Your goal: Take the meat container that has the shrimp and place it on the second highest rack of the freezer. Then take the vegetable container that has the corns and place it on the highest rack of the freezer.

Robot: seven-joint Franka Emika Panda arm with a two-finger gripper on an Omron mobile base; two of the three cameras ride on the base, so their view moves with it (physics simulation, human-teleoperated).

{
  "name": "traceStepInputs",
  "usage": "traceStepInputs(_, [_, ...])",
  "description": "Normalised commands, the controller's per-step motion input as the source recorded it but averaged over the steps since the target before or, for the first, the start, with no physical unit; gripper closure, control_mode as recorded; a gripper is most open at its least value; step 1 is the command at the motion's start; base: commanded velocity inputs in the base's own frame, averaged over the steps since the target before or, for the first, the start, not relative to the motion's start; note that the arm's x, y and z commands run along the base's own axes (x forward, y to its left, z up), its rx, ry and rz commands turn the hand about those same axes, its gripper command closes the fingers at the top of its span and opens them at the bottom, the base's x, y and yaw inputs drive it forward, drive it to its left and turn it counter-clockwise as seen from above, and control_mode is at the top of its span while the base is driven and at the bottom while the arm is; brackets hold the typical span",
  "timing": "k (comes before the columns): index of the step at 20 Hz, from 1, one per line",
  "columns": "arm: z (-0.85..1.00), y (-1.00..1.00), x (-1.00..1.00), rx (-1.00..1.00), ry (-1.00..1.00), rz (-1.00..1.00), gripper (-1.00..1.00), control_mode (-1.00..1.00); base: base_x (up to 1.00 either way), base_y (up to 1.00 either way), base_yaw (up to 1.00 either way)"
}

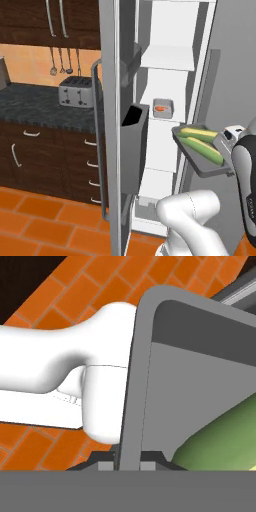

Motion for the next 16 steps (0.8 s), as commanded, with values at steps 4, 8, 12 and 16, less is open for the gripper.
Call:
traceStepInputs(4, [0.00, 0.00, 0.00, 0.00, 0.00, 0.00, 1.00, 1.00, 0.03, 0.11, 0.00])
traceStepInputs(8, [0.00, 0.00, 0.00, 0.00, 0.00, 0.00, 1.00, 1.00, 0.01, 0.24, 0.00])
traceStepInputs(12, [0.00, 0.00, 0.00, 0.00, 0.00, 0.00, 1.00, -1.00, 0.00, 0.00, 0.00])
traceStepInputs(16, [0.19, 0.21, 0.00, -0.01, -0.14, -0.04, 1.00, -1.00, 0.00, 0.00, 0.00])
